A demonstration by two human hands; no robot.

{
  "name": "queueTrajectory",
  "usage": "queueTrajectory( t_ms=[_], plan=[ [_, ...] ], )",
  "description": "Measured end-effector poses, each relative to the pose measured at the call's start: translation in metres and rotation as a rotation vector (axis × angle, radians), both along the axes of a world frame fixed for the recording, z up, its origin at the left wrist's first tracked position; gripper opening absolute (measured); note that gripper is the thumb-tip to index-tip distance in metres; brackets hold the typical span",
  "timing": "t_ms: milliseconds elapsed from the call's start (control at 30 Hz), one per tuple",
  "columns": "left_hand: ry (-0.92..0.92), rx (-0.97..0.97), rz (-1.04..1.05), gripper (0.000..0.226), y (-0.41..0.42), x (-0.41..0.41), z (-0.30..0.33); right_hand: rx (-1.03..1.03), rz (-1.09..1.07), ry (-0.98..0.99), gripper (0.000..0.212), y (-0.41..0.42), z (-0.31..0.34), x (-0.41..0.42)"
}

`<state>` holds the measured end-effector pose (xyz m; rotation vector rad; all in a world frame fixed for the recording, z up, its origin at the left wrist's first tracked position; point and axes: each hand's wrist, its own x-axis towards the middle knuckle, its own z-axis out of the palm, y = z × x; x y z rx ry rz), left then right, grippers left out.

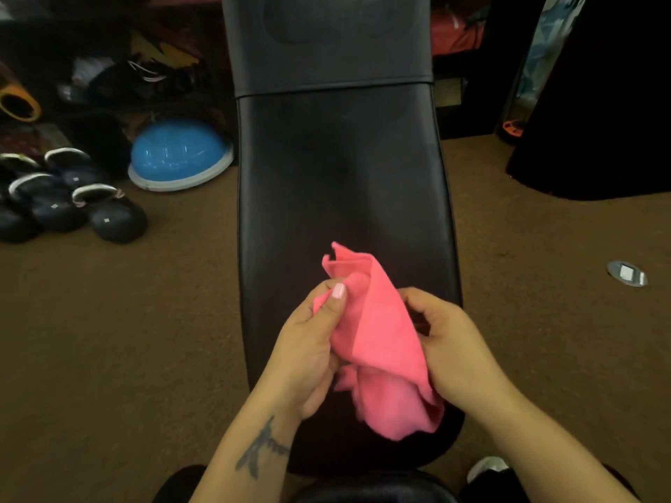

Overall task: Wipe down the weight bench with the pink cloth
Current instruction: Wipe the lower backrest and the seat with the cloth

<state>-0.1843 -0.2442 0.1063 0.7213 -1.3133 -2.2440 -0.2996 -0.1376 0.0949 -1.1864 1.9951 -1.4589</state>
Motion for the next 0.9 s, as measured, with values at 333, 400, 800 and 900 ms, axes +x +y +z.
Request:
queueTrajectory(
  t_ms=[333, 400, 800, 900],
  plan=[
    [0.006, 0.037, -0.056, 0.045, 0.001, 0.003, 0.005, 0.021, 0.309, -0.516, 0.088, 0.008, 0.016, 0.007],
    [0.021, 0.017, -0.094, 0.045, 0.001, 0.004, 0.005, 0.017, 0.213, -0.548, 0.060, 0.006, 0.015, 0.009],
    [-0.326, -0.117, -0.127, 0.042, 0.003, 0.032, -0.007, -0.433, -0.062, -1.060, 0.058, 0.012, 0.066, -0.040],
    [-0.605, -0.489, -0.175, 0.067, 0.018, 0.031, -0.020, -0.491, 0.060, -1.012, 0.059, 0.008, 0.086, -0.039]
  ],
)
